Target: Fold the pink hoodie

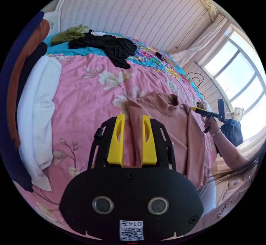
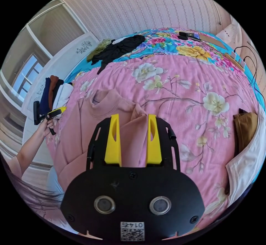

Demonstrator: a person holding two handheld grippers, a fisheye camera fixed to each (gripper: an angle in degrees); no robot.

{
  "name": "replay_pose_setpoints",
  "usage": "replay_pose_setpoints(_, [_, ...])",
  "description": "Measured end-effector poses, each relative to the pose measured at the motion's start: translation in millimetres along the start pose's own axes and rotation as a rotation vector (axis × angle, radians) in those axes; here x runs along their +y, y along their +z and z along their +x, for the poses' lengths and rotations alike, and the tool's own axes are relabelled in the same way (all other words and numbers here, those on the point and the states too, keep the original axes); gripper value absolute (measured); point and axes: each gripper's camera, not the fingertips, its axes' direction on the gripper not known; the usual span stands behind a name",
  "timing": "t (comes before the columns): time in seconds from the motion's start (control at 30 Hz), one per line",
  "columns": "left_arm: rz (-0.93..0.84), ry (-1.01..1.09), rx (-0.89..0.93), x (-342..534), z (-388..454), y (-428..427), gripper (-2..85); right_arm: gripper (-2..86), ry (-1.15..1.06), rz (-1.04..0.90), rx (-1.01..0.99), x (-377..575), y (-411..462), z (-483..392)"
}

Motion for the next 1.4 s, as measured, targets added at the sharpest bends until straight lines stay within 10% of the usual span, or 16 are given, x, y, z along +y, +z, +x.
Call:
replay_pose_setpoints(0.37, [-0.165, -0.023, 0.038, 2.8, -18.1, 28.8, 0.4, 4.2, 0.054, -0.123, -0.033, -5.7, 18.9, 24.5])
replay_pose_setpoints(0.93, [0.140, 0.315, 0.062, -14.5, 59.1, -146.4, -1.0, 3.0, -0.037, 0.174, -0.071, 25.4, -172.3, 17.5])
replay_pose_setpoints(1.4, [-0.047, 0.287, 0.160, 252.2, 32.4, -167.1, -1.0, 4.7, -0.238, 0.088, -0.211, 287.6, -133.8, -16.4])
